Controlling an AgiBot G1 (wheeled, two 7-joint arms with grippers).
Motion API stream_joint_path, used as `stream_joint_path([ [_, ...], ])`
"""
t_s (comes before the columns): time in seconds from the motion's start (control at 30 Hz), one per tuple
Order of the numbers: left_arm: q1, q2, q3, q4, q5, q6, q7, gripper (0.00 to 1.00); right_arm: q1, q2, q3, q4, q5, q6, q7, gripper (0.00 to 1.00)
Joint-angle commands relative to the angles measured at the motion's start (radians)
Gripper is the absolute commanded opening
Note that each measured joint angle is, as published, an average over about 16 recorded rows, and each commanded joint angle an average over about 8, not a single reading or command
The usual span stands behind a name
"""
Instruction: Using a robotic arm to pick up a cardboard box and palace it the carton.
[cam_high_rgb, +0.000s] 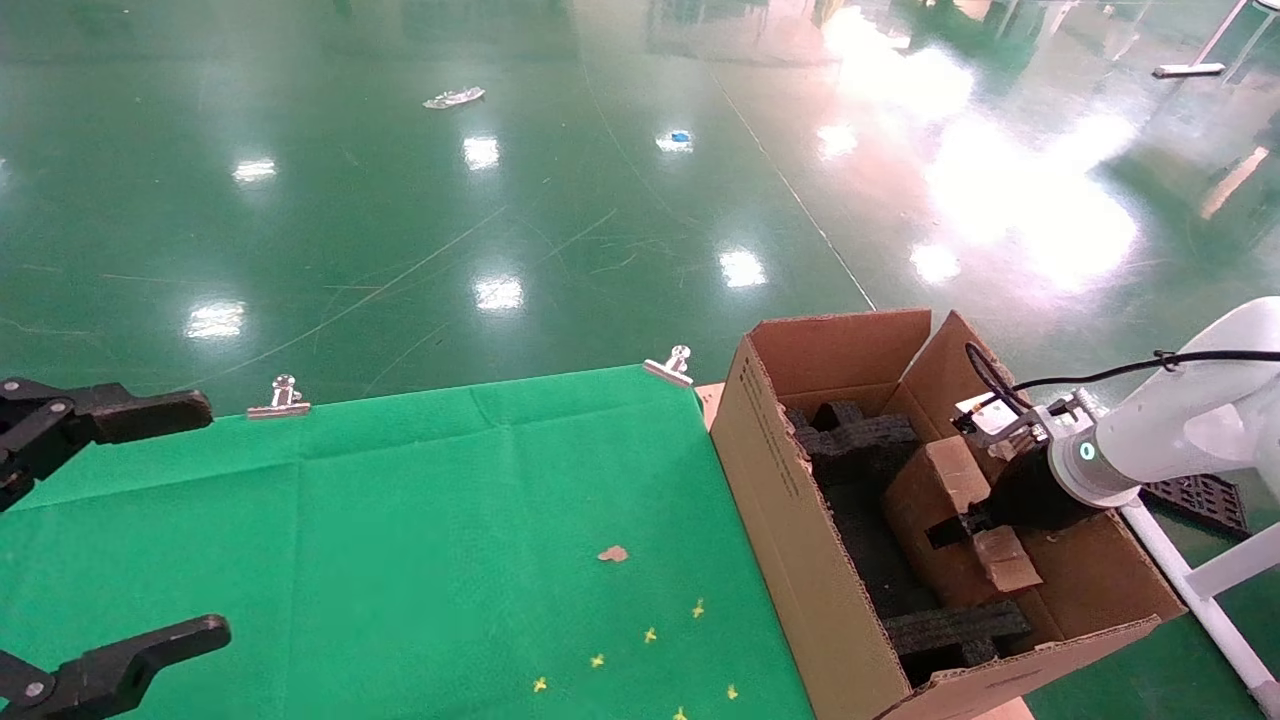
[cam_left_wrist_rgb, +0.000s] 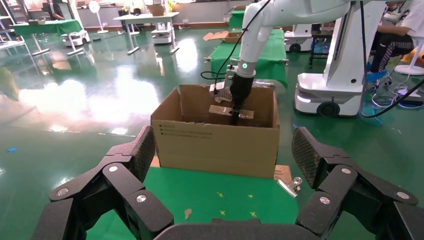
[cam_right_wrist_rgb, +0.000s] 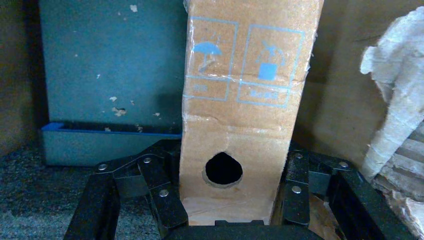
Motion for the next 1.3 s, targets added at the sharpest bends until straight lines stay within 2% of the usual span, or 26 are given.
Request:
stream_joint_path([
  [0.03, 0.0, 0.0, 0.0, 0.0, 0.0, 0.0, 0.0, 1.0, -0.006, 0.004, 0.008, -0.001, 0.012, -0.002, -0.016, 1.0],
  [0.97, 0.0, -0.001, 0.002, 0.0, -0.001, -0.001, 0.001, 1.0, 0.056, -0.009, -0.009, -0.041, -0.015, -0.018, -0.068, 1.0],
  [1.13, 0.0, -0.001, 0.002, 0.0, -0.001, -0.001, 0.001, 1.0, 0.115, 0.003, 0.0, -0.024, -0.002, -0.029, -0.105, 1.0],
  [1.3, 0.0, -0.001, 0.002, 0.0, -0.001, -0.001, 0.001, 1.0, 0.229, 0.029, 0.016, 0.003, 0.017, -0.049, -0.169, 1.0],
])
